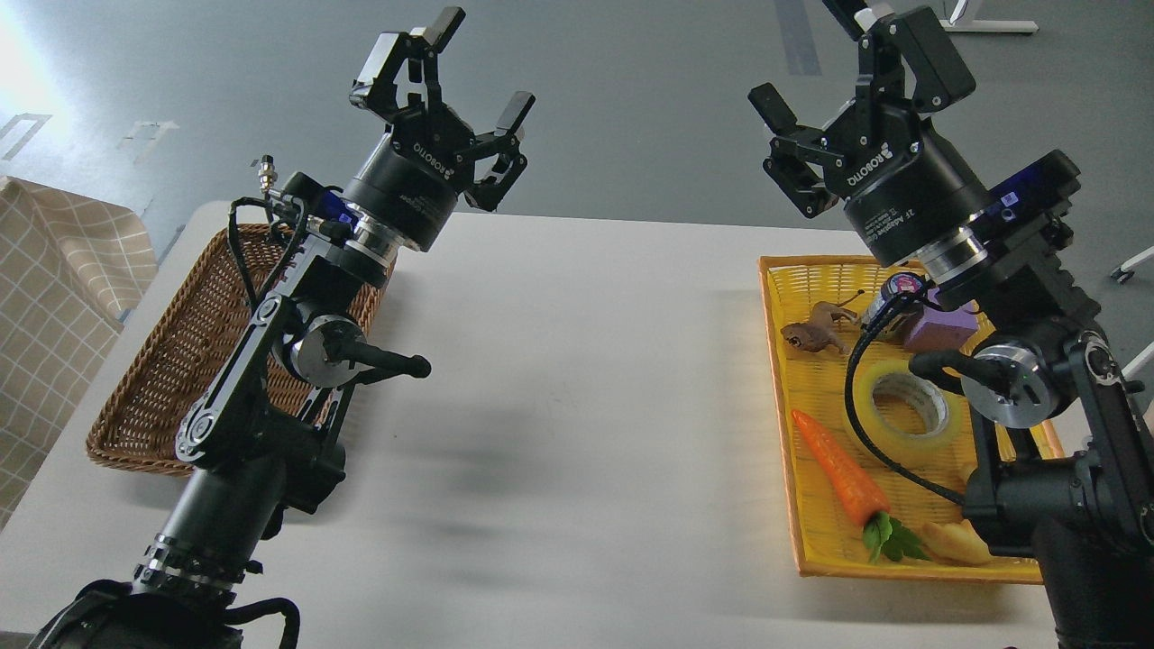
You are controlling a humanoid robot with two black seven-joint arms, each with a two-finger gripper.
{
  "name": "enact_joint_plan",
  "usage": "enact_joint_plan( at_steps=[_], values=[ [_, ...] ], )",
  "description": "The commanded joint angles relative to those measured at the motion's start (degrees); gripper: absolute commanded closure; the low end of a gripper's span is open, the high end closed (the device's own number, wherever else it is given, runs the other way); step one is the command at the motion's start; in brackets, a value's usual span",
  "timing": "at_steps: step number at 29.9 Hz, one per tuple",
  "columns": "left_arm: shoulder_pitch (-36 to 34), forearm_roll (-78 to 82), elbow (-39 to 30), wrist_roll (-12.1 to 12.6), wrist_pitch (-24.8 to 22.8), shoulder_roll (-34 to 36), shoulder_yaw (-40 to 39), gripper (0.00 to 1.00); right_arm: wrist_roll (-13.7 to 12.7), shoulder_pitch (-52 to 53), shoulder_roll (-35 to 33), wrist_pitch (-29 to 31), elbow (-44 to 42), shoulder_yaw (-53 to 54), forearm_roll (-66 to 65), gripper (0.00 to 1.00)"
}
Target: Place and transfer tape with both arms
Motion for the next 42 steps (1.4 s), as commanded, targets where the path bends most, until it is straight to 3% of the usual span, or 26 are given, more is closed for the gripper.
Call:
enact_joint_plan(
  at_steps=[1,12,17,24,30,42],
  values=[
    [0.1,0.1,-0.1,0.0,0.0,0.0,0.0,0.02,0.0,0.1,0.0,0.0,0.0,0.0,0.0,0.00],
    [0.7,0.1,-0.7,0.0,0.1,0.0,0.1,0.02,-0.1,0.5,-0.3,0.1,1.1,-1.0,-0.5,0.00],
    [0.8,0.1,-0.7,0.2,0.7,0.0,0.3,0.02,0.1,1.4,-6.8,-0.1,1.1,-3.5,-4.4,0.00],
    [1.7,0.2,-0.7,0.2,0.7,0.0,0.1,0.02,0.4,2.2,-9.4,-0.3,1.1,-3.5,-13.1,0.00],
    [1.8,0.3,-0.7,0.1,0.8,0.0,0.0,0.02,0.7,1.5,-16.7,-0.4,1.6,-3.6,-20.1,0.00],
    [2.5,0.4,-0.7,0.3,1.1,0.0,0.1,0.02,1.9,-7.0,-37.9,0.3,4.8,-5.9,-27.3,0.00]
  ],
)
